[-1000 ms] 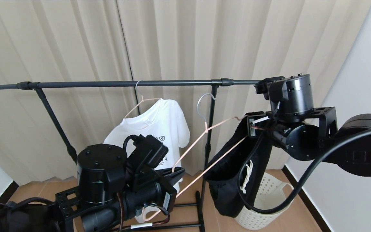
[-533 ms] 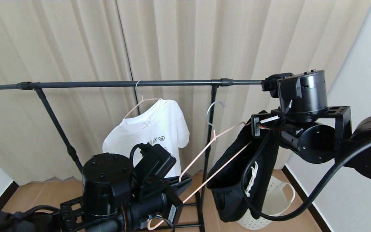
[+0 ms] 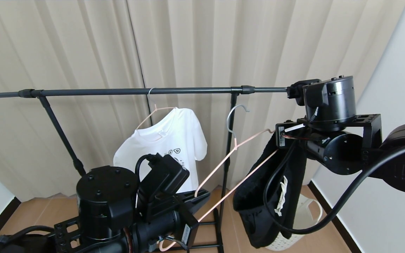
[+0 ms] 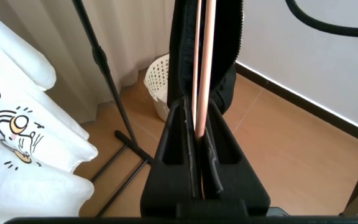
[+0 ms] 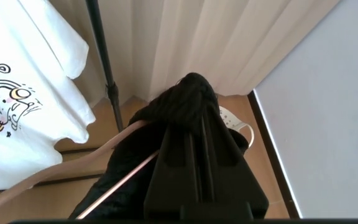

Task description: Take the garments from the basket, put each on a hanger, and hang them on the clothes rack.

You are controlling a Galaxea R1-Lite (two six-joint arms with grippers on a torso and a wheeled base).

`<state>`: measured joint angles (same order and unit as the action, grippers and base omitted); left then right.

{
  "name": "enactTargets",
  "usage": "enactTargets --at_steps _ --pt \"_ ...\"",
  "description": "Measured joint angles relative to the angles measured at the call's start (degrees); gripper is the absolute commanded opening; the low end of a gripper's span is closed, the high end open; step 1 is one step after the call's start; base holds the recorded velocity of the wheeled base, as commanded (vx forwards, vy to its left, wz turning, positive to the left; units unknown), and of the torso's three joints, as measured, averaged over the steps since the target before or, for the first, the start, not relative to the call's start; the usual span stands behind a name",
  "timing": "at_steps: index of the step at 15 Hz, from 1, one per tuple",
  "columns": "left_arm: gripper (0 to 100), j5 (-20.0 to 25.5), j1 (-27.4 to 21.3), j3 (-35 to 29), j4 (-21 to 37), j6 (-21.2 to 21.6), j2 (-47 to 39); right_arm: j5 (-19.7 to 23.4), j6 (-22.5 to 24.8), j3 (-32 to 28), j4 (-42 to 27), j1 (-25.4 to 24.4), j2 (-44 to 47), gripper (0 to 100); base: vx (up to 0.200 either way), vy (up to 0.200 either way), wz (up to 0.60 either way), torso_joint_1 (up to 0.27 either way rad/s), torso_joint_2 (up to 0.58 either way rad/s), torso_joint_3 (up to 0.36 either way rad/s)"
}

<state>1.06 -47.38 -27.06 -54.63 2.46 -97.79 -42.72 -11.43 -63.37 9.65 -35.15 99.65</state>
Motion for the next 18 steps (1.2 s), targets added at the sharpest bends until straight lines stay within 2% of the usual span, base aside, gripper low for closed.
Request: enactTargets --at_steps 5,15,18 --pt "0 0.0 -0.27 -0.05 -0.06 -0.09 -0.02 0.0 -0.16 0.66 0.0 -0.9 -0.22 0 0.0 0.0 0.0 0.0 0.0 0.0" --pt "0 0.0 -0.71 -0.39 -0.3 -0.15 -1.49 1.94 -0.33 4.41 0.0 -9.95 -4.72 0 0.0 0.0 0.0 0.0 0.0 0.0" --pt "0 -0.06 -0.68 0.17 -4.02 -0.22 -2.21 2.02 -0.35 5.85 0.11 -13.58 -5.72 0 0.0 0.0 0.0 0.0 0.0 0.0"
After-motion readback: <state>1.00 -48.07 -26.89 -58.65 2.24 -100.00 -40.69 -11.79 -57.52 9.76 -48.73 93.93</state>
